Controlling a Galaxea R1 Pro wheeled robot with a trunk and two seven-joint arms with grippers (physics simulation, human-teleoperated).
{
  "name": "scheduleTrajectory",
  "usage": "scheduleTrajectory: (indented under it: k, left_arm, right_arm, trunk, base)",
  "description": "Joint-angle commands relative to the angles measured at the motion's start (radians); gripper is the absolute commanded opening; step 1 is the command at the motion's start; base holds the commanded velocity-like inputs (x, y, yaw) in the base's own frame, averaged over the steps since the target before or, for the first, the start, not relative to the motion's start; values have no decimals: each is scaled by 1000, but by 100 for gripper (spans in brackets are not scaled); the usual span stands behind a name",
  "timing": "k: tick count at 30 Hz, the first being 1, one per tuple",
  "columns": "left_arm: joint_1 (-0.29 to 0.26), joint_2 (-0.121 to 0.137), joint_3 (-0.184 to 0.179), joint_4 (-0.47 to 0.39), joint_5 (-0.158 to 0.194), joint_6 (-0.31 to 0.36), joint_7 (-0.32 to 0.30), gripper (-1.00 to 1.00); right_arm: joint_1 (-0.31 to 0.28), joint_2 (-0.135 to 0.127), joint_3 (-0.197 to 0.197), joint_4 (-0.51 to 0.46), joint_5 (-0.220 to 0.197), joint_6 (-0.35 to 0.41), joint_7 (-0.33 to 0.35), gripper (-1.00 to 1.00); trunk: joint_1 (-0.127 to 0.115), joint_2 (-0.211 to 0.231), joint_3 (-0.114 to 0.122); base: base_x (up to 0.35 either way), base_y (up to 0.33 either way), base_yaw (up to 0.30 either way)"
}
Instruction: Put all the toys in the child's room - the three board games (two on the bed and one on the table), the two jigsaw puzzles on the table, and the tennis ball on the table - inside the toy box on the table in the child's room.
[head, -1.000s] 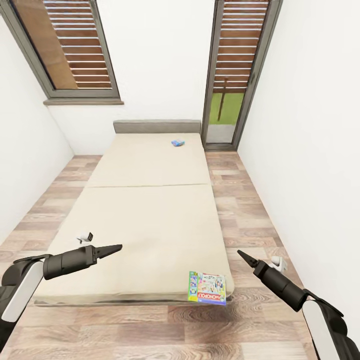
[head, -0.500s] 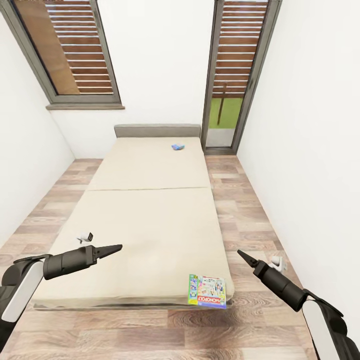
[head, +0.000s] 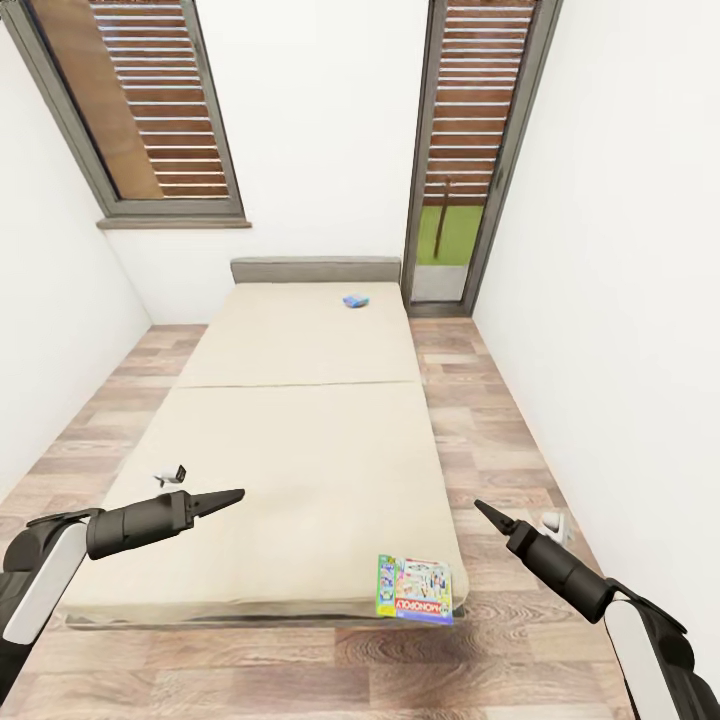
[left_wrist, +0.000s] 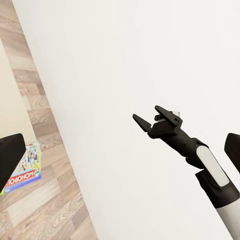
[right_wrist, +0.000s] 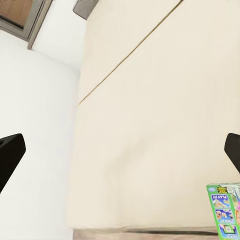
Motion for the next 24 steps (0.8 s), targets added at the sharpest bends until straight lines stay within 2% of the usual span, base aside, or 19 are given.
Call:
scheduleTrajectory:
  k: [1,24]
  left_arm:
    - [-1,0,0,0,0,4,-2,100]
    - [-1,0,0,0,-1,4,-1,100]
  right_arm:
    - [-1,0,-1,0,-4,8,1,100]
    - [-1,1,-1,1,-4,8,0,100]
  trunk:
    - [1,-2,0]
    - [1,-2,37]
  base:
    - [0,0,0]
    - [0,0,0]
